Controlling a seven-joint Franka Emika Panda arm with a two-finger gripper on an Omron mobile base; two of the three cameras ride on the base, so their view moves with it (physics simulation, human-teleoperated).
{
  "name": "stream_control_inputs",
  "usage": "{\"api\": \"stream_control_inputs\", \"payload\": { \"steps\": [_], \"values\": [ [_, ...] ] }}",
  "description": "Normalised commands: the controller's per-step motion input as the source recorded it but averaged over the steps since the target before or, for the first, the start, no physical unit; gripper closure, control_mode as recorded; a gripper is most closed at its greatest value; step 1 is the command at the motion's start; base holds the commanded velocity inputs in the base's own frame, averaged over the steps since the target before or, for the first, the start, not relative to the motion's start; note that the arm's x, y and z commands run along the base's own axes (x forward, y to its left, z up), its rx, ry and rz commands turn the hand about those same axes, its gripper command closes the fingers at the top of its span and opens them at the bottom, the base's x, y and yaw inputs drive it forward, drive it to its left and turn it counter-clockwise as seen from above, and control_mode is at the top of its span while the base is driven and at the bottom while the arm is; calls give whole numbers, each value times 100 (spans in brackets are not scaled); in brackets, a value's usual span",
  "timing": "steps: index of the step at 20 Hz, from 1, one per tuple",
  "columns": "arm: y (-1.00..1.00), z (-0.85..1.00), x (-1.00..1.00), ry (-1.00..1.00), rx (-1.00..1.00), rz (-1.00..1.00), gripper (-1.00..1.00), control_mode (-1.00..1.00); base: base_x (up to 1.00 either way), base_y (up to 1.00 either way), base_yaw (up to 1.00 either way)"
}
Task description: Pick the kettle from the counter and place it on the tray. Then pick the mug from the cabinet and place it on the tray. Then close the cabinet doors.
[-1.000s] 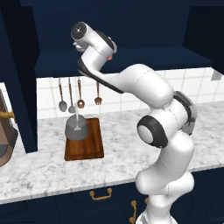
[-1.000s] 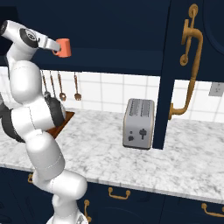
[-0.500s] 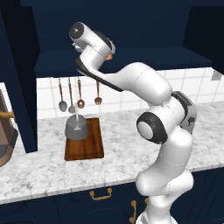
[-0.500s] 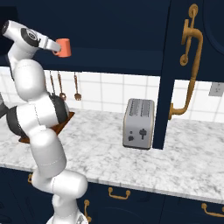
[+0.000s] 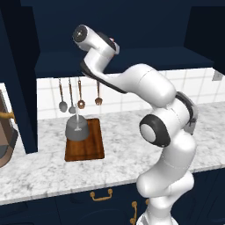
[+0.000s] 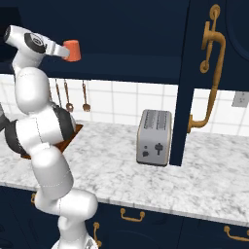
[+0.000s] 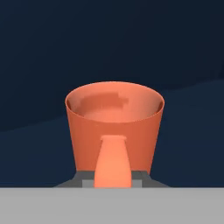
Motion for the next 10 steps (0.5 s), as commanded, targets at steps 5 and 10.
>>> {"api": "stream_control_inputs", "payload": {
  "steps": [5,10],
  "values": [
    [5,-1,-80,-4,13,0,100,-100,0,0,0],
    [0,-2,-92,-3,20,4,100,-100,0,0,0]
  ]
}}
